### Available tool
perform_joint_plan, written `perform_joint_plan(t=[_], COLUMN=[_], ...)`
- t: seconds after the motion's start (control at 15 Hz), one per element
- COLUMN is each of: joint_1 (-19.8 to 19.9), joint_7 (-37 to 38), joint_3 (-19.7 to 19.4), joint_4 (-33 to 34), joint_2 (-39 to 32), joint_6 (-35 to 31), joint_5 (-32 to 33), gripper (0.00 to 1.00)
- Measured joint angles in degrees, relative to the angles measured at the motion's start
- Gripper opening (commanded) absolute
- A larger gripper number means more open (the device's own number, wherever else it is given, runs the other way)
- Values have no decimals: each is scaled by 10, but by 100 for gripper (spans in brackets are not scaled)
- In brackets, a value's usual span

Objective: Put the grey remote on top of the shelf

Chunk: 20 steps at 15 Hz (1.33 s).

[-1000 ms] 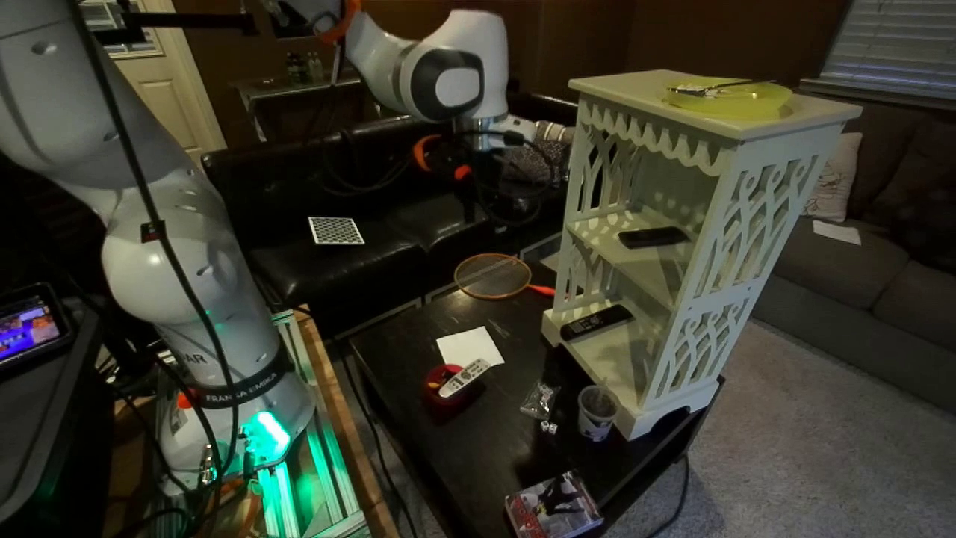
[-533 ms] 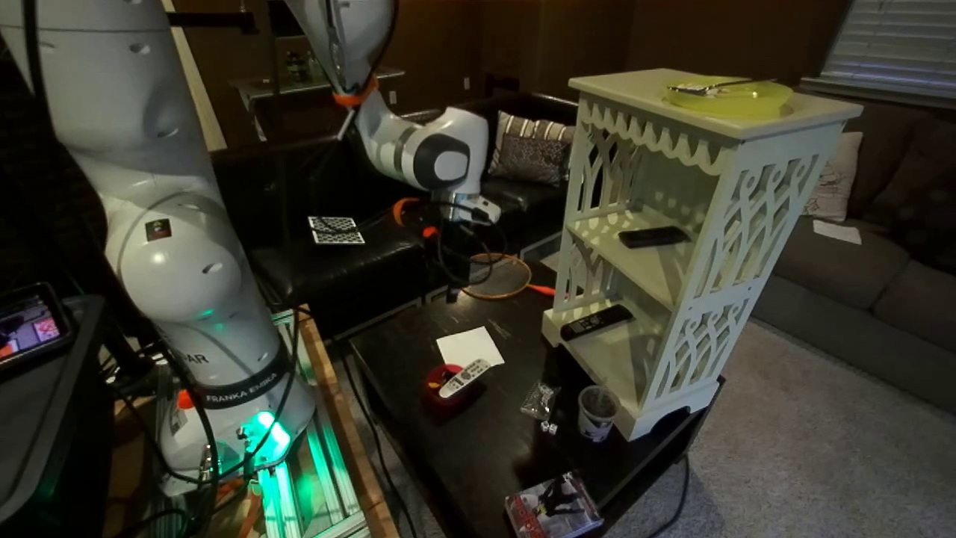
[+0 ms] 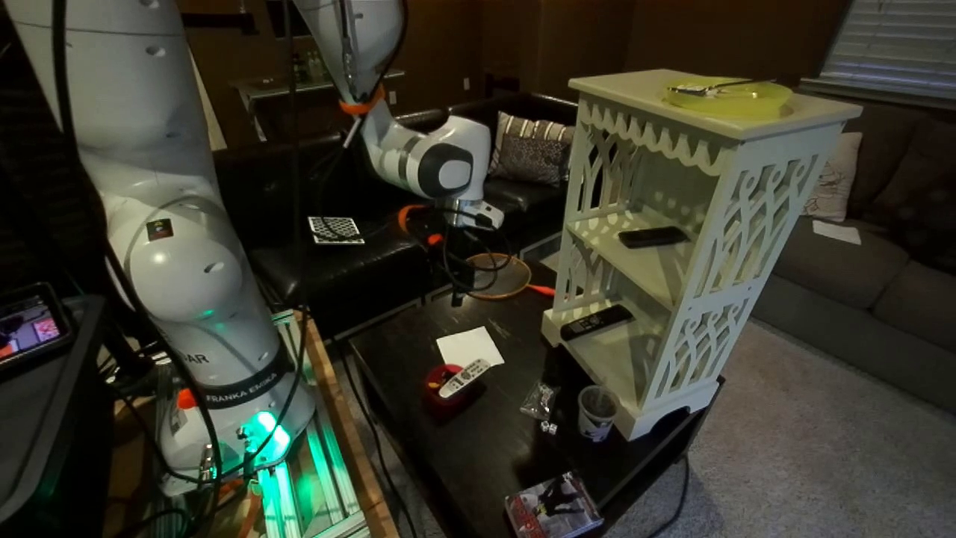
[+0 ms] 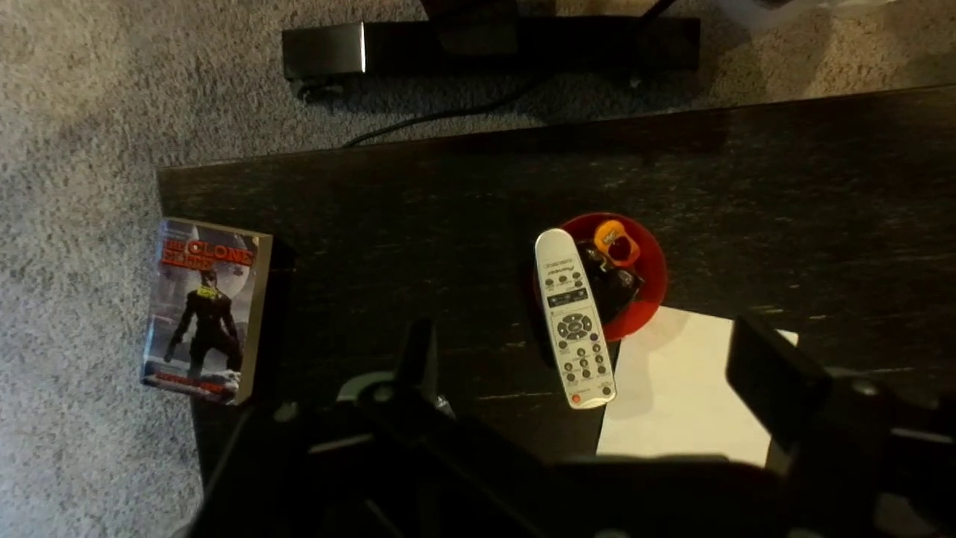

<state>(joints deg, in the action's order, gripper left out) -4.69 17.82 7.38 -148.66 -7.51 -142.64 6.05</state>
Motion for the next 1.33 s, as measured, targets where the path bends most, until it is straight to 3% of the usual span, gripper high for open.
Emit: perform_joint_plan(t=[0.33, 0.6, 0.8, 1.33], joint_1=[-23, -60, -61, -54], joint_7=[15, 2, -22, -55], joint_3=[-39, -45, -17, -18], joint_4=[-29, -19, 19, 28], joint_2=[-102, -242, -340, -360], joint_6=[-225, -392, -417, -418], joint_5=[43, 15, -22, -35], gripper=[100, 100, 100, 100])
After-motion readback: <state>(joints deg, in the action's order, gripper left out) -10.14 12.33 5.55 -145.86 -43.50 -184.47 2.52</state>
